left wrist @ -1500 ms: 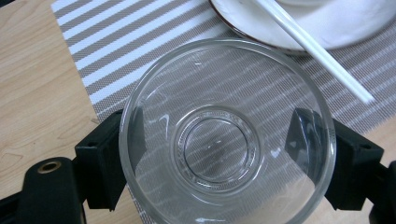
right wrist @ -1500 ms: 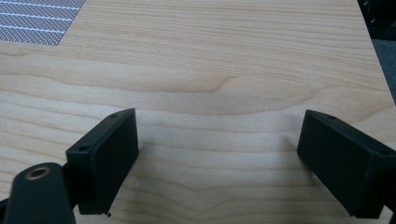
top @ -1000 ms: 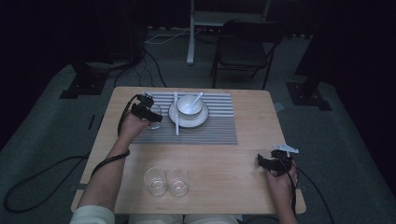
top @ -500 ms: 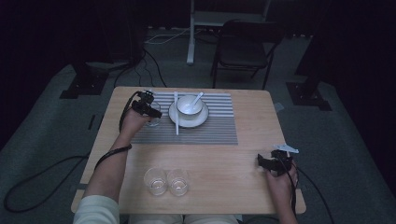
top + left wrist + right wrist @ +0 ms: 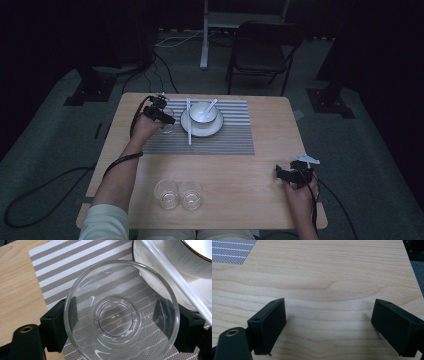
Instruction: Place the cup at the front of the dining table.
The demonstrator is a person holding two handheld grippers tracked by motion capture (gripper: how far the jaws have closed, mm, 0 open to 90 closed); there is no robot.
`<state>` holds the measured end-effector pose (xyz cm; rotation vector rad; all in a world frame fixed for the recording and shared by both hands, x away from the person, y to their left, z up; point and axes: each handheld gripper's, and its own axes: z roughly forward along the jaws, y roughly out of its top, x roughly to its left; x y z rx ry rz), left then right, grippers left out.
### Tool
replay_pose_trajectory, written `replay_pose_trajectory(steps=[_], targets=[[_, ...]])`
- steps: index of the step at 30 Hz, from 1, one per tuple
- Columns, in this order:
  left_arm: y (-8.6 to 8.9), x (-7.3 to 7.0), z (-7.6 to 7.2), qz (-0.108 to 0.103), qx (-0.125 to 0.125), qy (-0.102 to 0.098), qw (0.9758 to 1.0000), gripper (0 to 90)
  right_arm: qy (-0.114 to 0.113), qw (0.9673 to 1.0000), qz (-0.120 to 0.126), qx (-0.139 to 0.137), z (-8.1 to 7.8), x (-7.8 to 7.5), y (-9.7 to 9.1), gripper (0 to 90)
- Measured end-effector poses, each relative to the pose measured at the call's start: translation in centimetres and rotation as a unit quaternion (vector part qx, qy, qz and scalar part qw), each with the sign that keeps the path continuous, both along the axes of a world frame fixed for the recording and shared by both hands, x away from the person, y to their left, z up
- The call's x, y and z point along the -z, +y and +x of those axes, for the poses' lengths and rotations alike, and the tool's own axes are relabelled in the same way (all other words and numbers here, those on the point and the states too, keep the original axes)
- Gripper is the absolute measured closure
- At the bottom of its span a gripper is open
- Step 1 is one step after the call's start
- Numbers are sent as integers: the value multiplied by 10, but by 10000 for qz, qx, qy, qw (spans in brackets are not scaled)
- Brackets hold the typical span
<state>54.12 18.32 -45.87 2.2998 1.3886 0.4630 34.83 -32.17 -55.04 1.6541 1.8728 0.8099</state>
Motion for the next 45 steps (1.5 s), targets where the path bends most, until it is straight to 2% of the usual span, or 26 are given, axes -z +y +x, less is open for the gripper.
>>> replay_pose_trajectory(steps=[3,6,10,12,18,24,30,33,34,35,38,39,41,45], targets=[[-2,3,0,97,-27,34,9999,176,1,10000,0,0,0,0,0,119],[-2,6,1,63,-83,67,9999,176,0,10000,-1,-1,0,0,0,119],[-5,12,0,131,-34,117,9998,176,0,10000,-1,5,0,0,0,120],[-5,13,-1,21,-104,71,9999,176,1,10000,2,6,0,0,0,120],[-4,15,-3,-76,-140,27,9999,175,2,10000,0,6,0,0,0,120],[-4,16,-5,-48,-142,-70,9999,173,1,10000,-2,1,-1,0,0,120],[-1,18,-9,-178,-191,-104,9996,170,3,10000,2,1,-1,0,0,119],[2,19,-11,-321,-183,-149,9992,167,4,10000,3,1,-1,0,0,120],[2,21,-11,-324,-178,-95,9993,89,2,10000,0,0,-1,0,0,120],[2,23,-12,-300,-198,-45,9993,74,3,10000,2,2,-1,0,0,120],[6,25,-14,-310,-265,-122,9991,70,5,10000,4,2,-1,0,0,120],[8,26,-14,-356,-271,-59,9990,7,6,10000,5,3,-1,0,0,120],[10,29,-14,-369,-295,1,9989,0,5,10000,4,4,-1,0,0,119],[12,35,-19,-232,-178,-203,9994,0,7,10000,3,4,-1,0,0,119]])
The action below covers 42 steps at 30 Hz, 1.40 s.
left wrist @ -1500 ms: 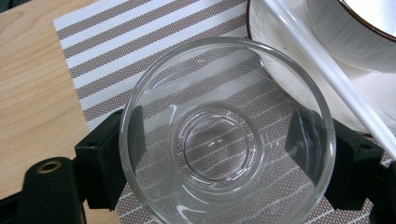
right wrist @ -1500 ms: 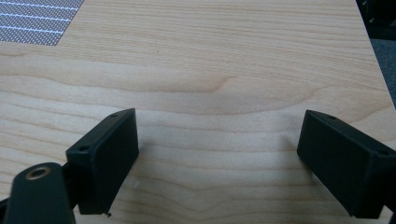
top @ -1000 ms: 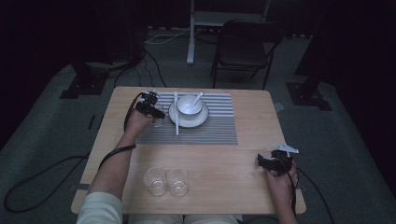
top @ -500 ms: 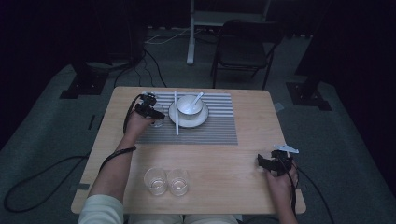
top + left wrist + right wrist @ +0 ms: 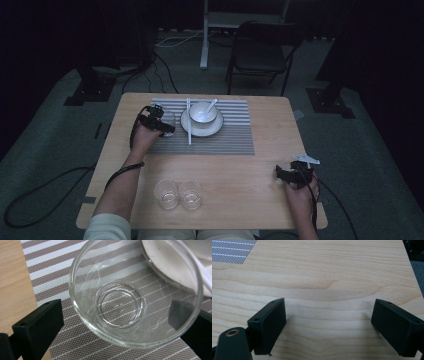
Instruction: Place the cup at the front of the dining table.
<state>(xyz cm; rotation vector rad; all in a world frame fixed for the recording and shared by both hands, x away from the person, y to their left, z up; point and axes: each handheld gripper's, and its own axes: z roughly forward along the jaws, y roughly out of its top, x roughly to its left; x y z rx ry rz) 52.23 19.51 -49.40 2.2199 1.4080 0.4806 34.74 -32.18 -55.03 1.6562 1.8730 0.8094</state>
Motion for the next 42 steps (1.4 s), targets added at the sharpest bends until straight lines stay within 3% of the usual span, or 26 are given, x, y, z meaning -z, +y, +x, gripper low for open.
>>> replay_pose_trajectory(steps=[3,5,7,13,16,22,30,34,42], targets=[[1,6,-3,-24,14,-106,9999,0,0,10000,2,1,0,0,0,120],[3,10,-4,-45,84,-53,9999,0,-1,10000,3,1,0,0,0,119],[4,13,-6,65,88,-15,9999,0,0,10000,3,1,0,0,0,119],[9,18,-13,-98,60,-74,9999,0,1,10000,2,1,0,0,0,119],[10,21,-15,-144,83,-8,9999,0,1,10000,2,0,0,0,0,119],[10,27,-20,-84,139,10,9999,0,-2,10000,2,1,0,0,0,119],[14,31,-31,-116,56,-35,9999,0,-1,10000,-1,1,0,0,0,119],[19,31,-37,-265,-21,-115,9996,0,-1,10000,2,0,0,0,0,119],[24,34,-46,-334,27,-107,9994,0,0,10000,2,-1,0,0,0,119]])
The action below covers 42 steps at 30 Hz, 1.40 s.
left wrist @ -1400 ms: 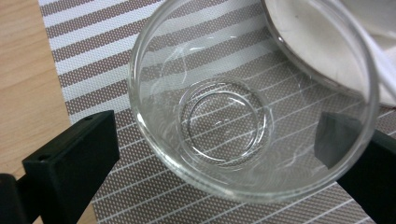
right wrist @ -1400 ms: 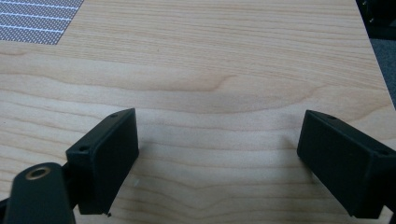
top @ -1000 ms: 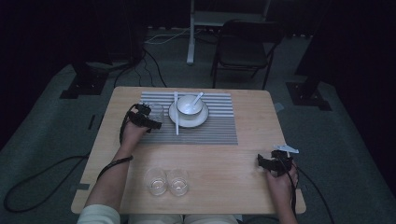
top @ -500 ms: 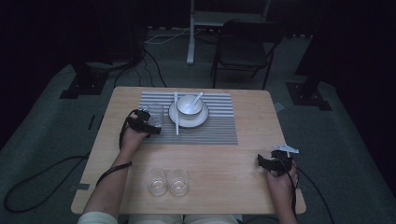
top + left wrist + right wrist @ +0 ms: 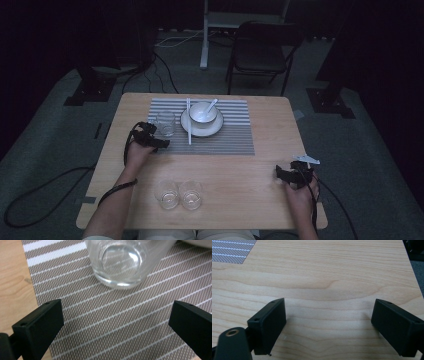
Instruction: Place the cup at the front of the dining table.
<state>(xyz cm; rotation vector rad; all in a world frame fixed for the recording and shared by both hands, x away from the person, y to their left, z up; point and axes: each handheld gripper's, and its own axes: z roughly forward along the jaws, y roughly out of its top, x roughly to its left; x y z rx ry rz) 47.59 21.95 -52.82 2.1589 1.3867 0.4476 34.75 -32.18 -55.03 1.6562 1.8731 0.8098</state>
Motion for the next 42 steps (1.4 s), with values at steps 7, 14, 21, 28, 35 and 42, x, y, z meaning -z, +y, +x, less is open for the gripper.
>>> replay_pose_trajectory(steps=[7,14,21,28,35,42], targets=[[7,6,-7,59,-124,63,9999,0,0,10000,-1,1,0,0,0,119],[14,6,-16,53,-150,16,9999,0,0,10000,1,1,0,0,0,119],[23,8,-26,-40,-199,-28,9998,0,-1,10000,0,4,0,0,0,119],[25,5,-35,-12,-187,-193,9996,0,0,10000,-3,1,0,0,0,119],[26,-2,-45,-4,-72,-323,9995,0,0,10000,1,2,0,0,0,119],[29,-8,-56,-11,-14,-394,9992,0,0,10000,1,2,0,0,0,119]])
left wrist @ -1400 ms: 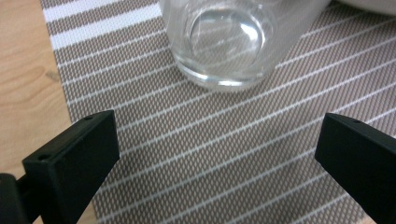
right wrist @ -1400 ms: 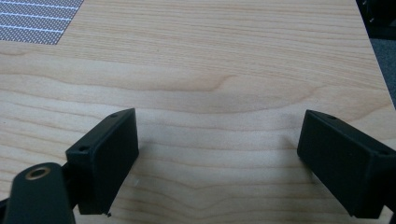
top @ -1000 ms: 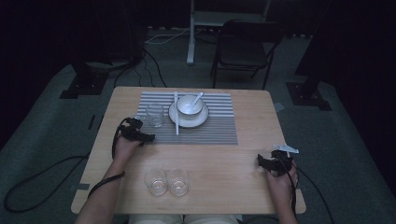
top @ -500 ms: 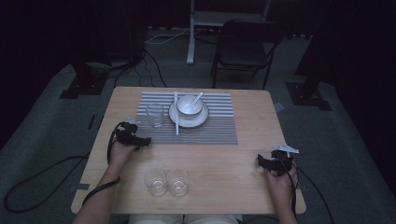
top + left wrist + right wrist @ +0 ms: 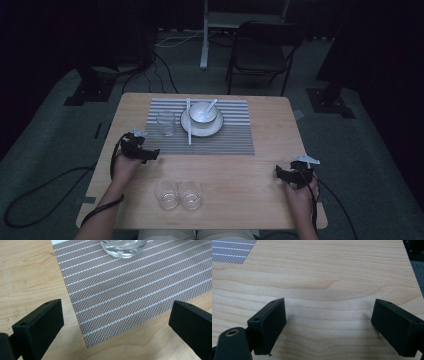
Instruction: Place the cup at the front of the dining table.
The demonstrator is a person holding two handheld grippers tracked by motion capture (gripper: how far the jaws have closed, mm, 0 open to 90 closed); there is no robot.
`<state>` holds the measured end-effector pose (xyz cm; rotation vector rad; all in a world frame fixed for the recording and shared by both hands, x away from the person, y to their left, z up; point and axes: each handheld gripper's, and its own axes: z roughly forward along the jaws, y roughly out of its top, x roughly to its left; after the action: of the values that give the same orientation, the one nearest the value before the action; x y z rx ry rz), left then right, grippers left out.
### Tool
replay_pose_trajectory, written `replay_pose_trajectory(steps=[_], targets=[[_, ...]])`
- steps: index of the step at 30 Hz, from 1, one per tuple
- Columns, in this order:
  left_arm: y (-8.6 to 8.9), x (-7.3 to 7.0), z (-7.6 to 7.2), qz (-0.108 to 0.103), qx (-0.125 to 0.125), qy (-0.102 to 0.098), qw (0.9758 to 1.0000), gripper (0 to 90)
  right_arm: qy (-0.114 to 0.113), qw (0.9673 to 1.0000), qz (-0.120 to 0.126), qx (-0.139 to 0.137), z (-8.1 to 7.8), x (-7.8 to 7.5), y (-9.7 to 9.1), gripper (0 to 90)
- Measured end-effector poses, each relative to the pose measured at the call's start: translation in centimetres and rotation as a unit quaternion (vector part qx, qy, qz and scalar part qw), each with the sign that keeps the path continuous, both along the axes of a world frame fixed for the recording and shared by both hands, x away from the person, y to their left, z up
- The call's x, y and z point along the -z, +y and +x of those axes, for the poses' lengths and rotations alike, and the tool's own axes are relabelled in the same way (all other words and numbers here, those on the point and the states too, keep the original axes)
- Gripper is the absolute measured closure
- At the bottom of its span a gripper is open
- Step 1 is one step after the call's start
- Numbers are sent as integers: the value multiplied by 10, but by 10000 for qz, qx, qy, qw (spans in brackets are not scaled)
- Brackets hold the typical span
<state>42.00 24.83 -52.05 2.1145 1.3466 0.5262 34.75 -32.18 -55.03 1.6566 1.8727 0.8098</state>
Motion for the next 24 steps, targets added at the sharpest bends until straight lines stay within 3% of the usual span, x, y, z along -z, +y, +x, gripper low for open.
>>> replay_pose_trajectory(steps=[12,24], targets=[[10,4,-18,-50,-57,-20,10000,0,1,10000,-2,2,0,0,0,119],[23,-2,-39,-202,-114,-192,9995,0,0,10000,-2,4,0,0,0,119]])
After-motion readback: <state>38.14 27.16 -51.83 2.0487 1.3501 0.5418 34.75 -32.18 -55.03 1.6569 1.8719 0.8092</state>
